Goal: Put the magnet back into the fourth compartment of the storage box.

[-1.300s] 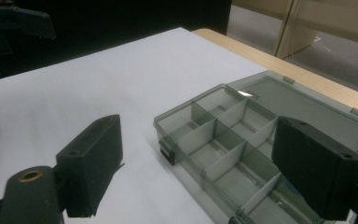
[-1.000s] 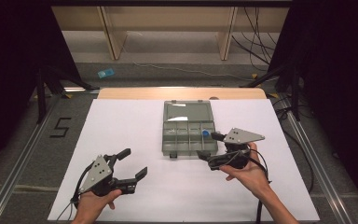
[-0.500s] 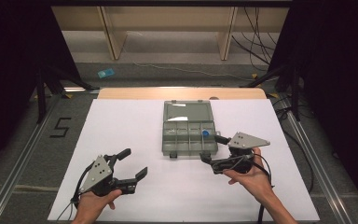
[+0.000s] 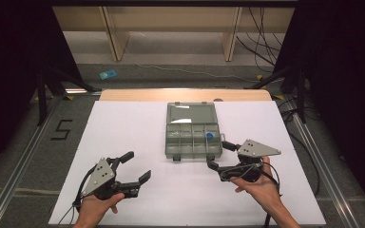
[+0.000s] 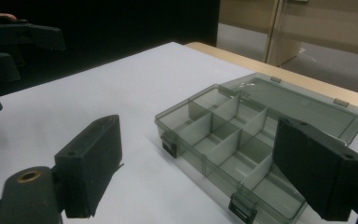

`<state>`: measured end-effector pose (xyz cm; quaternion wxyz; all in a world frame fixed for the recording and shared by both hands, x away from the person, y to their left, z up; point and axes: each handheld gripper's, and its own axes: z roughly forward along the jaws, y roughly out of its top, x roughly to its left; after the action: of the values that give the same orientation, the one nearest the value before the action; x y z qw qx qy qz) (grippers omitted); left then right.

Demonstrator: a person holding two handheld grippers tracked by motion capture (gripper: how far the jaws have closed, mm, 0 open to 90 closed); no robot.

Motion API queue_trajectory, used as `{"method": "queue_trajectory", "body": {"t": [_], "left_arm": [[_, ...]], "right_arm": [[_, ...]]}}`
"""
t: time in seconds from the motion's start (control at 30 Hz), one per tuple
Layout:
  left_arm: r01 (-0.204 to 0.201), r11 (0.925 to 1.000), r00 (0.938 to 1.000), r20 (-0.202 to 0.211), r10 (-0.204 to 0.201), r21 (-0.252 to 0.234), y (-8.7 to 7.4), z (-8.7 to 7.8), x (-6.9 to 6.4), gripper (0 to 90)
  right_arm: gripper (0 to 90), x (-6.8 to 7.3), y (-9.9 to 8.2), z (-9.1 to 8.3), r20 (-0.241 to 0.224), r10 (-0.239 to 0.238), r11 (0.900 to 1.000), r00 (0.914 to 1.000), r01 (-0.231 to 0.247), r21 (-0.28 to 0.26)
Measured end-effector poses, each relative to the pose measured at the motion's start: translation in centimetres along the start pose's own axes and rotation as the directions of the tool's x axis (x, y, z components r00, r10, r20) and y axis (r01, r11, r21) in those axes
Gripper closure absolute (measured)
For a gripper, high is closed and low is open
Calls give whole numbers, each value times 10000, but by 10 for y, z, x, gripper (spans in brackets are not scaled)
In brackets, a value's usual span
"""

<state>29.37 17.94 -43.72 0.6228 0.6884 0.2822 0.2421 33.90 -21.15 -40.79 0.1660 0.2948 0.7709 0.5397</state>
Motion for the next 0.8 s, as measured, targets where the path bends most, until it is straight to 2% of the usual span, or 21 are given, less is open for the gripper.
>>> {"method": "queue_trajectory", "body": {"t": [0.17,0.2,0.23,0.33,0.37,0.4,0.57,0.6,0.8], "left_arm": [[28,10000,10000,0,-28,0,0,0,1,162],[5,10000,10000,3,-5,9,0,0,0,162],[-36,10000,10000,16,36,26,0,0,0,162],[-25,10000,10000,24,25,43,0,1,0,162],[-21,10000,10000,22,21,36,0,1,0,162],[-35,10000,10000,19,34,35,0,1,0,162],[-6,10000,10000,2,6,8,0,0,0,162],[-7,10000,10000,2,7,8,0,0,0,162],[-33,10000,10000,21,33,21,0,0,0,163]], "right_arm": [[169,1,-7,-5,24,187,9995,9998,-186,-246],[168,1,-7,-7,-8,222,9997,9998,-222,-84],[168,1,-9,-7,0,267,9995,9996,-267,-171],[168,3,-11,-10,11,257,9995,9997,-257,-187],[168,4,-11,-10,78,187,9991,9998,-184,-371],[168,5,-12,-10,-41,221,9988,9997,-222,-431],[165,6,-15,-13,62,95,9992,9999,-92,-394],[165,7,-16,-14,21,212,9992,9998,-211,-336],[164,7,-18,-15,114,201,9982,9997,-194,-574]]}}
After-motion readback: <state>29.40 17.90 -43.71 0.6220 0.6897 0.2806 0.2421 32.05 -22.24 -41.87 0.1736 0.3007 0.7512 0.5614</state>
